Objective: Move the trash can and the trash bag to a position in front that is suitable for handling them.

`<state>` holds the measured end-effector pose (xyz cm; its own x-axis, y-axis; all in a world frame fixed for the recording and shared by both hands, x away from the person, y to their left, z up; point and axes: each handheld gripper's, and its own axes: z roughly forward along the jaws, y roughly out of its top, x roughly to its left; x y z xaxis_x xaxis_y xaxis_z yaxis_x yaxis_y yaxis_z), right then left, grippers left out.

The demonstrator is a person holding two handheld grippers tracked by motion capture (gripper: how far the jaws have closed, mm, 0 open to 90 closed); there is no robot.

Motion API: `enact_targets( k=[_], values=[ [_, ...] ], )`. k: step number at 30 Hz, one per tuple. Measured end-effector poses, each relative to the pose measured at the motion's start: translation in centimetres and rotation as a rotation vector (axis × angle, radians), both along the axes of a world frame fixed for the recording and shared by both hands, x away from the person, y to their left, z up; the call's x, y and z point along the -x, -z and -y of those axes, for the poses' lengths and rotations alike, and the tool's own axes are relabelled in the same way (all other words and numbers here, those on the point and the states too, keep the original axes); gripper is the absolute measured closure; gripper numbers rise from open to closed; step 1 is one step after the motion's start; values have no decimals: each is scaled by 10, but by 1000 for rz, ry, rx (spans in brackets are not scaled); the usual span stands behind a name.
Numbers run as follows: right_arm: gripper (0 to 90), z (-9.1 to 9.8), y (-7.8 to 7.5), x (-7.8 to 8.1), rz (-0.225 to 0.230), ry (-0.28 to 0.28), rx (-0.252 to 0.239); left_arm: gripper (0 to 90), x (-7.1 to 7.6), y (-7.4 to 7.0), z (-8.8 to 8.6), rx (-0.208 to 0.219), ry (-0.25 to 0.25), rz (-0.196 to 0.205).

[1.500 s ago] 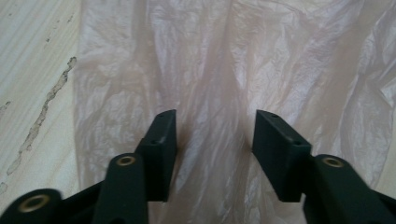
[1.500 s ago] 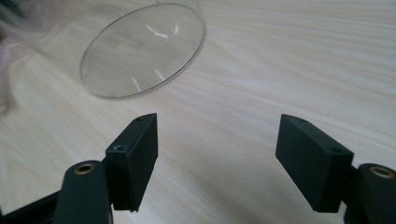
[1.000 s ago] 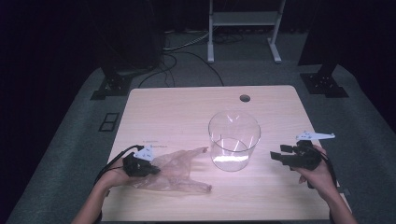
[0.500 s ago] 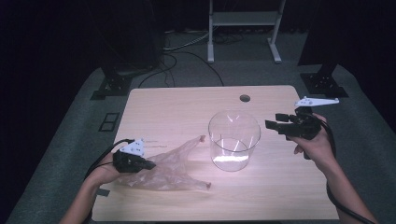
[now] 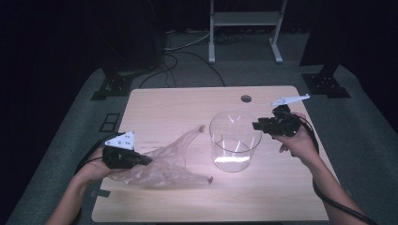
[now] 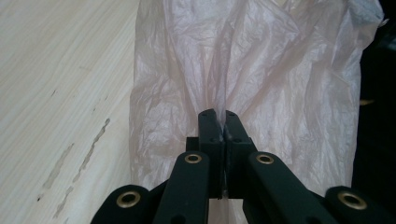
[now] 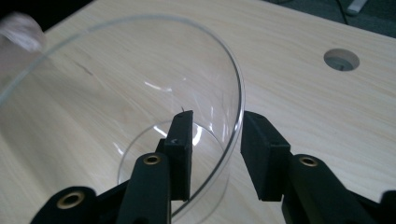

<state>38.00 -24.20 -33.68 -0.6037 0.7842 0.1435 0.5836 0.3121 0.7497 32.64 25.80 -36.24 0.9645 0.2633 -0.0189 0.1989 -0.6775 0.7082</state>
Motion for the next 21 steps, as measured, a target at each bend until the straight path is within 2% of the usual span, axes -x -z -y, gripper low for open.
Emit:
enact_targets(
  k=[1,2,3,11,17,19,21],
  values=[
    [644,0,0,0,0,0,0,885,0,0,0,0,0,0],
    [678,-2,2,1,-5,3,21,885,1,-4,1,11,1,-5],
    [703,-2,5,3,-19,-11,21,886,2,-10,2,27,2,-3],
    [698,-6,3,18,-18,-11,41,886,4,-29,10,51,29,9],
    [692,-11,4,34,-32,-22,27,885,6,-46,19,51,50,18],
    [688,-13,4,43,-48,-41,8,885,7,-51,22,35,50,29],
    [682,-14,5,49,-65,-60,-11,885,6,-58,24,53,42,30]
  ],
)
